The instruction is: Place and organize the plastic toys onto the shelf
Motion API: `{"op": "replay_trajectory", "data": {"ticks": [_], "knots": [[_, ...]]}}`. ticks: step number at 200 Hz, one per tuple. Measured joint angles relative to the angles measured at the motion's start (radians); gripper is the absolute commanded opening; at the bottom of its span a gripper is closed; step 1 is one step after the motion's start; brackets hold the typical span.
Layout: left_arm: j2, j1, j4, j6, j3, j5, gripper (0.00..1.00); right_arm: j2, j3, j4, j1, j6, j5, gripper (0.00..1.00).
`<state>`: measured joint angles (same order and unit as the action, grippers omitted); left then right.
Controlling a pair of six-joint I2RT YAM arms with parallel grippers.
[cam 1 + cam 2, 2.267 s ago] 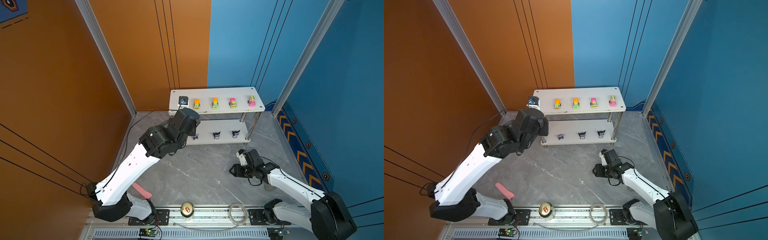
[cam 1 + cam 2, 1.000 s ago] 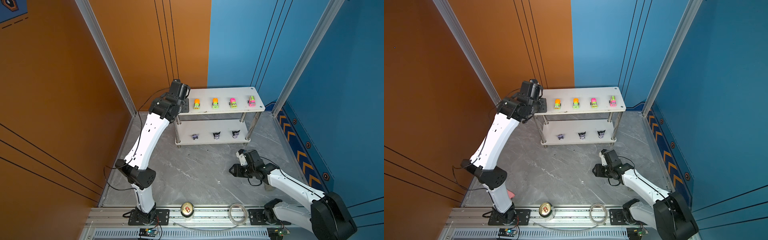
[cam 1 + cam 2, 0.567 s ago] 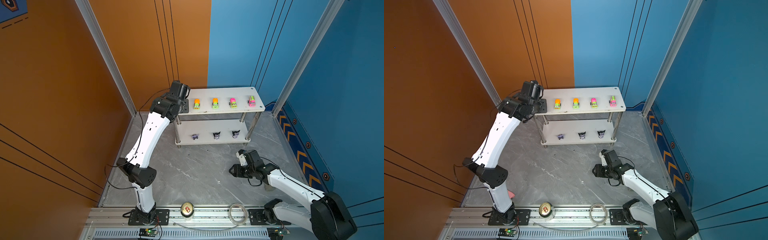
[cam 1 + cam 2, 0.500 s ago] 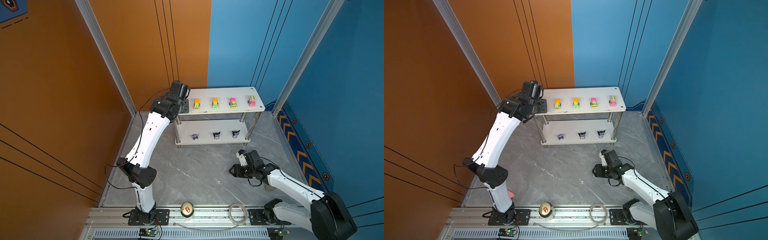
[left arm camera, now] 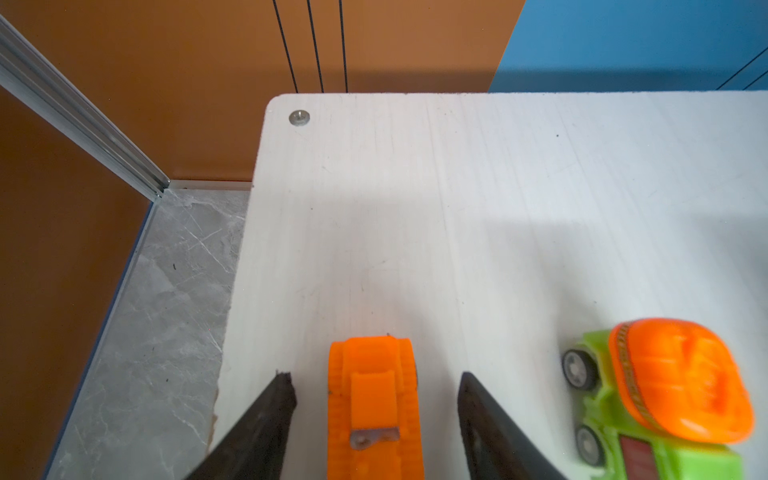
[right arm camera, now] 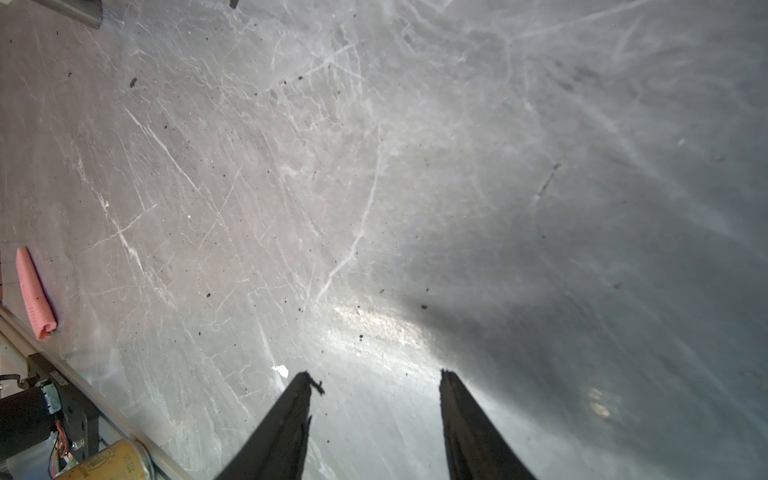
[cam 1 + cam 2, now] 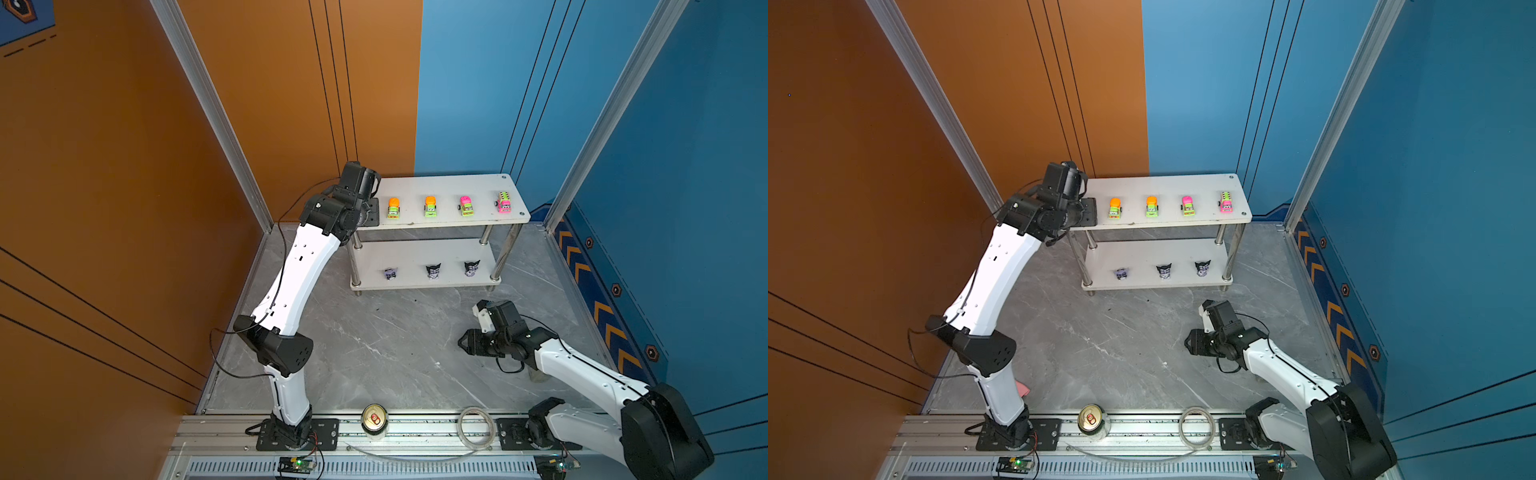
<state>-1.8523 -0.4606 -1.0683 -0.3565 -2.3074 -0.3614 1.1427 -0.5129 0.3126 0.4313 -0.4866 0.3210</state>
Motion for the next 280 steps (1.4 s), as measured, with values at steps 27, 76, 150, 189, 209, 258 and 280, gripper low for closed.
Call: {"op": "replay_trajectory", "data": {"ticks": [27, 76, 150, 189, 209, 258, 280], "knots": [[0.014, -0.018, -0.016, 0.013, -0.019, -0.01, 0.72, -0.005, 0.0, 0.008, -0.001, 0.002, -0.012, 0.61], [0.24, -0.139, -0.002, 0.045, 0.104, -0.111, 0.77, -0.121, -0.027, 0.093, -0.02, 0.021, -0.117, 1.0], [0.691, -0.32, 0.431, 0.109, 0.982, -0.286, 0.98, -0.294, -0.095, 0.189, -0.035, 0.019, -0.386, 1.0], [1.02, -0.32, 0.761, 0.132, 1.452, -0.294, 0.98, -0.295, -0.093, 0.193, -0.039, 0.016, -0.565, 1.0], [1.102, -0.32, 0.872, 0.153, 1.591, -0.349, 0.97, -0.3, -0.087, 0.178, -0.04, 0.019, -0.66, 1.0], [1.115, -0.259, 1.128, 0.386, 1.854, -0.406, 0.98, -0.313, 0.009, -0.038, -0.04, 0.228, -0.777, 1.0], [1.031, -0.115, 1.234, 0.429, 1.95, -0.369, 0.98, -0.301, 0.13, -0.229, -0.048, 0.332, -0.812, 1.0]]}}
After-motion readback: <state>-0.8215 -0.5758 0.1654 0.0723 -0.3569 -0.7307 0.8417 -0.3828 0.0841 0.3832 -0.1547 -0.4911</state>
